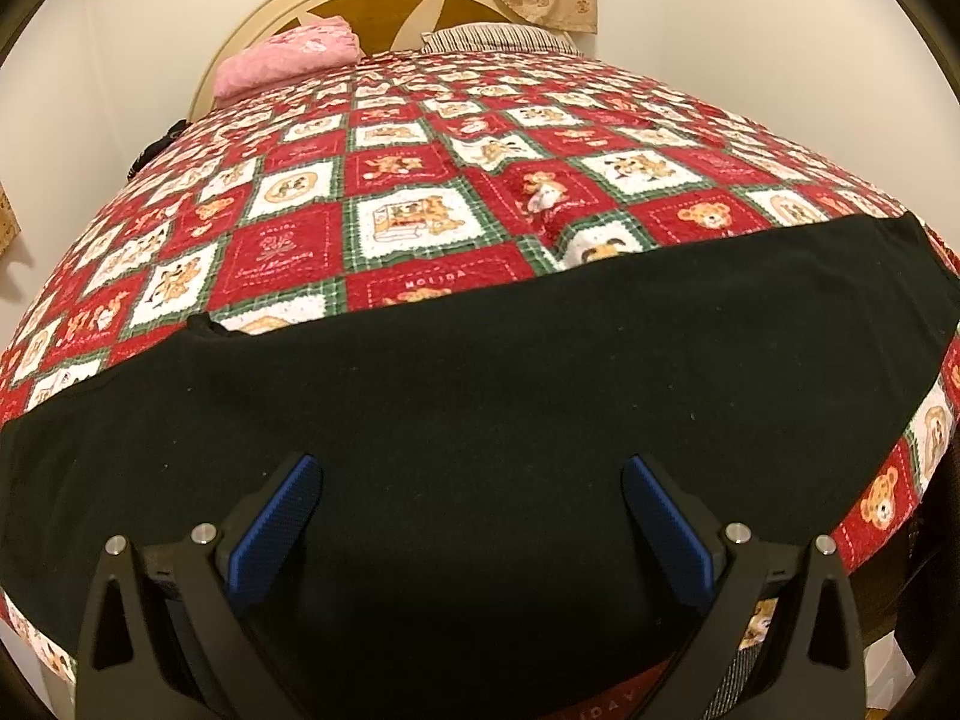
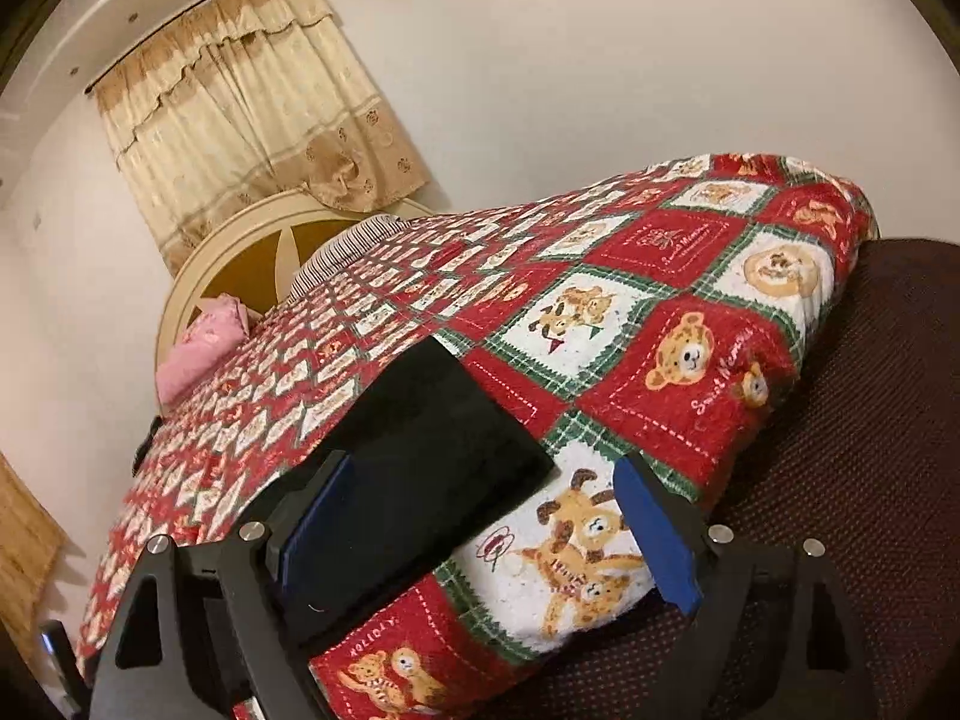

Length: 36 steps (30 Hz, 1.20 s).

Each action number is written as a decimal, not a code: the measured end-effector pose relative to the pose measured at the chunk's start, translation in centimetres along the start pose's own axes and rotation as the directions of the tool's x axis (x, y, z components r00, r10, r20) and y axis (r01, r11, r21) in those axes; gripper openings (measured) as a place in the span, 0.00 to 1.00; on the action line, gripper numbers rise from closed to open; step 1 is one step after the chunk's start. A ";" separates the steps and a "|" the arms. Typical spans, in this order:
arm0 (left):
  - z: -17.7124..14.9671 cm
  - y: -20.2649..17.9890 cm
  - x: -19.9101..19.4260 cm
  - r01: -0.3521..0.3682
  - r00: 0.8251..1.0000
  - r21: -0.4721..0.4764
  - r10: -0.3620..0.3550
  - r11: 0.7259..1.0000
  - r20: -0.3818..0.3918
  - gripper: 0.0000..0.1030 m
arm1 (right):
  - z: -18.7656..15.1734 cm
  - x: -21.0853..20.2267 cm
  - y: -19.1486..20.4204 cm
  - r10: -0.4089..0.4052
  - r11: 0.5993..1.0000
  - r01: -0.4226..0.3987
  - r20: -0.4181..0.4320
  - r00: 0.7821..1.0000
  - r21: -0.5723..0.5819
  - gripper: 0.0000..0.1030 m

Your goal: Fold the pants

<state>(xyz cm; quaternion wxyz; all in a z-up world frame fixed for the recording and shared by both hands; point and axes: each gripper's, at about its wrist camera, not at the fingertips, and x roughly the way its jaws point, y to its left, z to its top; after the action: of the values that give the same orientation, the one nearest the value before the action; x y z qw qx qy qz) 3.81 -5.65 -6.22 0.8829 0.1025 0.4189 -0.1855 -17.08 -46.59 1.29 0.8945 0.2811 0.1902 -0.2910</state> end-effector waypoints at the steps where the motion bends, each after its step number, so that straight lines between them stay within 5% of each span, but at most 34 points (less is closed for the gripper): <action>1: 0.0 0.0 0.0 -0.001 1.000 0.001 0.001 1.000 0.000 1.00 | 0.0 0.2 0.0 -0.003 1.000 0.003 -0.003 1.000 -0.004 0.85; 7: 0.0 0.2 -0.3 0.003 1.000 -0.008 -0.003 1.000 0.000 1.00 | -0.1 2.9 1.0 -0.055 0.997 0.053 -0.017 0.998 -0.060 0.75; 10: 0.2 0.5 -0.5 -0.001 1.000 -0.023 0.002 1.000 0.010 1.00 | -0.3 3.6 1.6 -0.121 0.988 0.117 -0.033 0.992 -0.099 0.28; 16: 0.6 1.7 -1.4 -0.014 0.999 -0.039 0.016 0.999 0.045 1.00 | 0.3 2.5 2.2 -0.077 0.990 0.071 -0.045 0.996 -0.118 0.14; 21: 1.1 4.1 -3.3 -0.055 0.992 -0.070 0.063 0.996 0.113 1.00 | 0.5 -1.0 9.6 0.133 0.956 -0.134 -0.022 0.991 -0.262 0.13; 24: 1.2 5.8 -4.0 -0.082 0.986 -0.106 0.096 0.991 0.134 1.00 | -2.2 -1.2 17.0 0.260 0.872 -0.287 -0.122 0.958 -0.396 0.13; 27: 0.9 7.5 -4.3 -0.104 0.983 -0.146 0.124 0.984 0.134 1.00 | -7.0 -0.1 23.0 0.353 0.777 -0.440 -0.266 0.897 -0.451 0.13; 31: -0.1 9.5 -4.4 -0.129 0.982 -0.181 0.152 0.975 0.116 1.00 | -15.9 1.5 29.0 0.357 0.627 -0.539 -0.407 0.841 -0.563 0.13; 36: -1.3 11.4 -4.4 -0.154 0.980 -0.216 0.177 0.964 0.091 1.00 | -24.2 2.1 31.4 0.267 0.468 -0.530 -0.459 0.847 -0.707 0.13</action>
<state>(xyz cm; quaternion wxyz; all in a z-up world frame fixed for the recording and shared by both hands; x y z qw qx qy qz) 5.07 6.26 -3.36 0.9229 0.0338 0.3769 -0.0714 -0.03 -11.50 -6.12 0.9259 -0.0861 0.3559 0.0929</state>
